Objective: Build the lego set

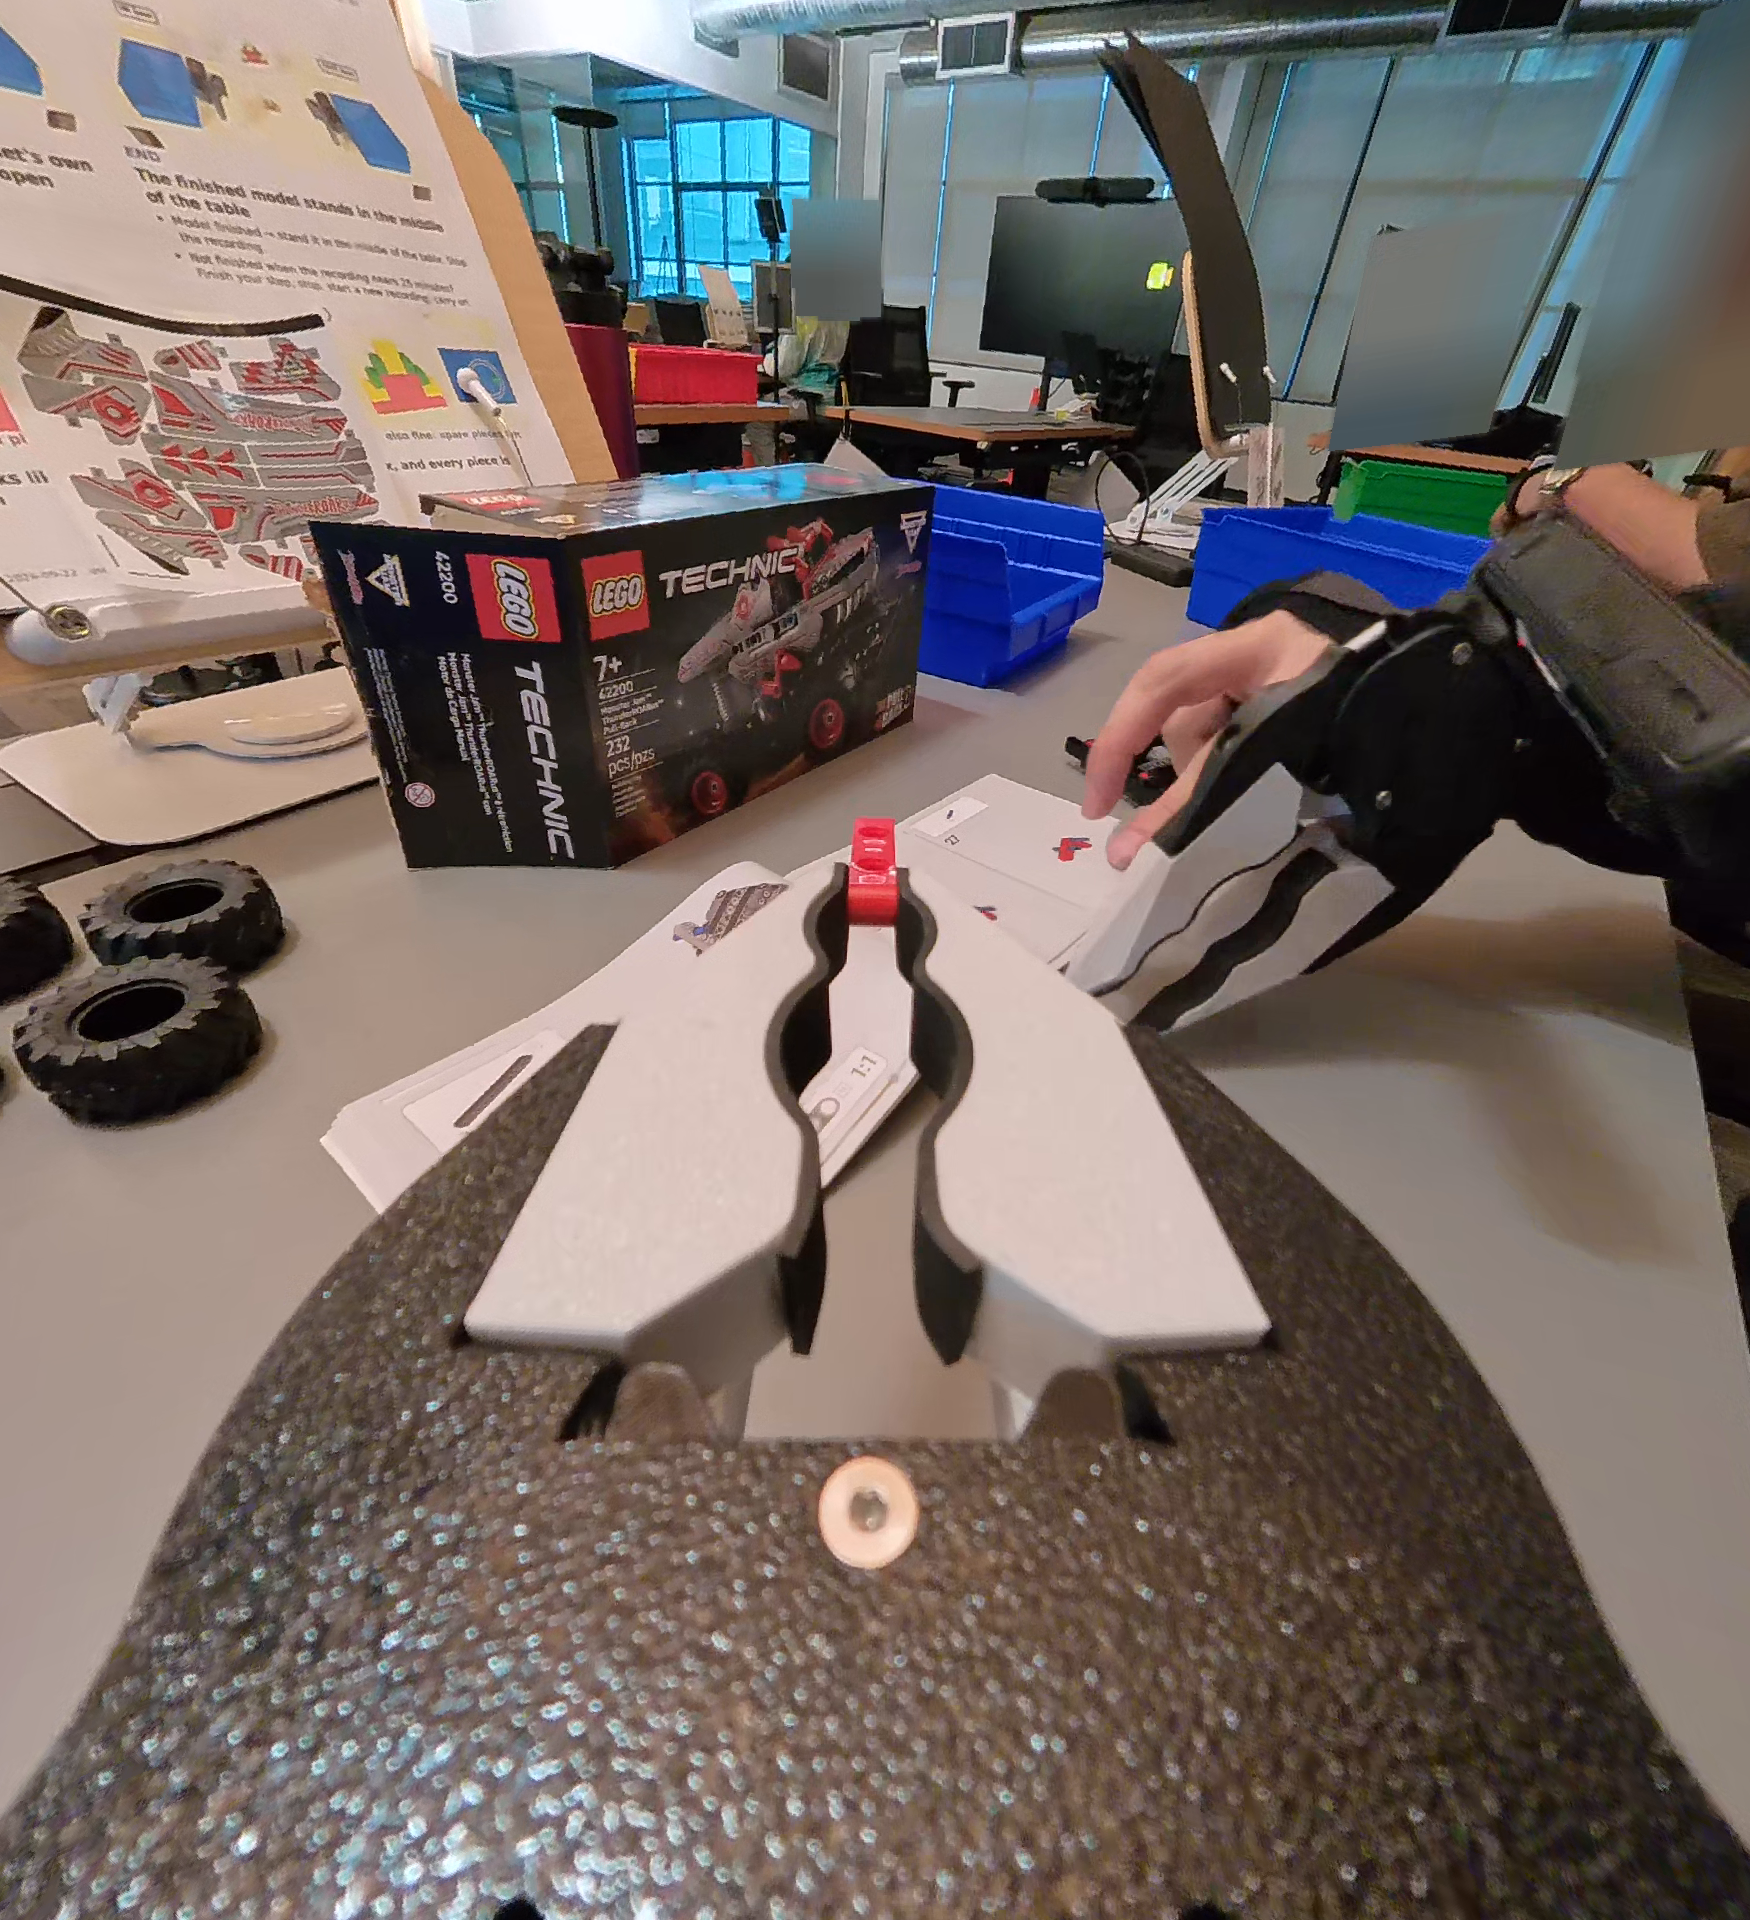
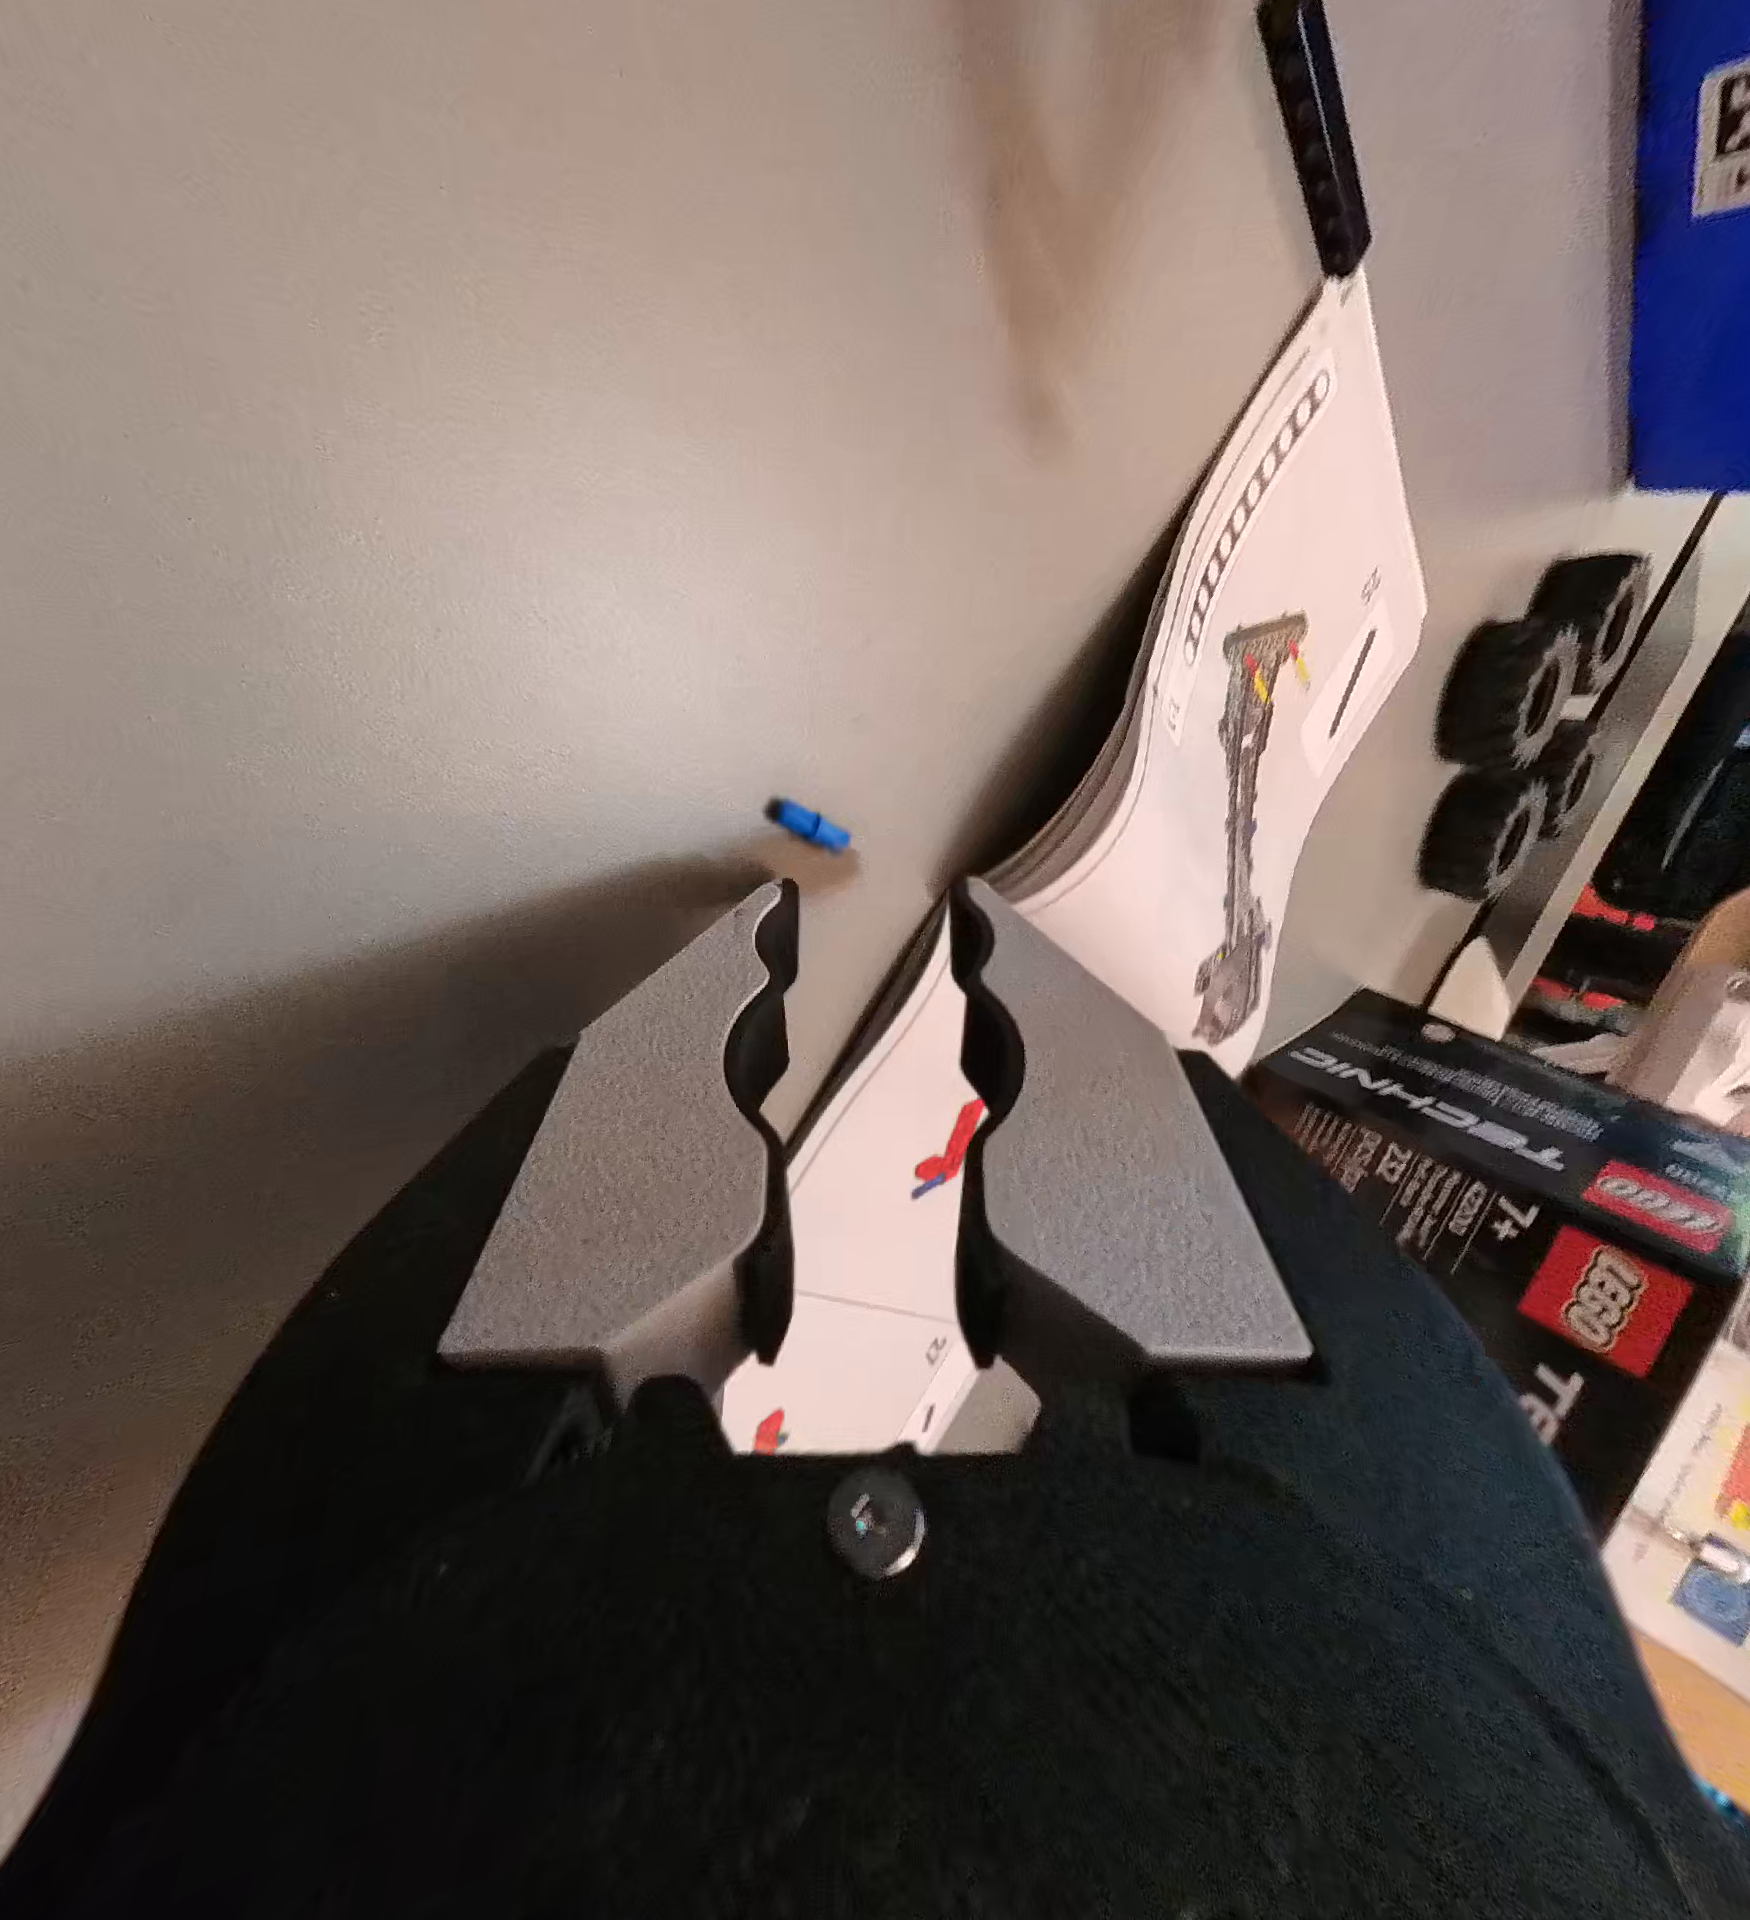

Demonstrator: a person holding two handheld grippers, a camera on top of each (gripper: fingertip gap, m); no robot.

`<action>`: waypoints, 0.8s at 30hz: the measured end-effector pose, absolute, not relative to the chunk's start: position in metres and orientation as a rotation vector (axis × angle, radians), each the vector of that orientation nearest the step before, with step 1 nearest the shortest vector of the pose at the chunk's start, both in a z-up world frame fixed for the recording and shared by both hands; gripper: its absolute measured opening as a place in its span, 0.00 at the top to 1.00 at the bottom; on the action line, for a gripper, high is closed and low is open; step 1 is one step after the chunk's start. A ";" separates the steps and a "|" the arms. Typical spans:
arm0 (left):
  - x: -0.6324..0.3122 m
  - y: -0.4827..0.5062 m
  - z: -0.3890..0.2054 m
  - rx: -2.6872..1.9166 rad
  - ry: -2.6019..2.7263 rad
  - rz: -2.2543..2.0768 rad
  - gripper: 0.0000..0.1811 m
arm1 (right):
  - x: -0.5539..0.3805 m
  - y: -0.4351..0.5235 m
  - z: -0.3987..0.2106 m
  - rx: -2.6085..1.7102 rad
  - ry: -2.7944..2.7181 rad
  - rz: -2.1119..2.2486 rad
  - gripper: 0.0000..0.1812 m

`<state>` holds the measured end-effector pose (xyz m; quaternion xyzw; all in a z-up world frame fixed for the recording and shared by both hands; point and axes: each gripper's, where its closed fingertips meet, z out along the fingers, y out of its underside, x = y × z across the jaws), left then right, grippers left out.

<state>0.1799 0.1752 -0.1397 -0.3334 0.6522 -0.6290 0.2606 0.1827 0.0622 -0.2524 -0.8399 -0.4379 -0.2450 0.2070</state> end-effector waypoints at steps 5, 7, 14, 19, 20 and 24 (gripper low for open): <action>0.181 0.176 -0.142 -0.913 1.766 -1.713 0.97 | 0.181 0.066 -0.257 -2.304 -1.240 -0.721 0.91; 0.181 0.176 -0.143 -0.914 1.768 -1.712 0.98 | 0.183 0.064 -0.261 -2.332 -1.203 -0.703 0.97; 0.182 0.180 -0.142 -0.925 1.758 -1.709 0.97 | 0.176 0.059 -0.261 -2.397 -1.095 -0.689 0.97; 0.182 0.181 -0.144 -0.929 1.758 -1.707 0.97 | 0.169 0.057 -0.258 -2.422 -0.926 -0.713 0.93; 0.183 0.181 -0.144 -0.930 1.759 -1.709 0.97 | 0.168 0.057 -0.258 -2.422 -0.895 -0.719 0.93; 0.183 0.178 -0.148 -0.935 1.769 -1.712 0.97 | 0.167 0.061 -0.256 -2.402 -0.717 -0.741 0.90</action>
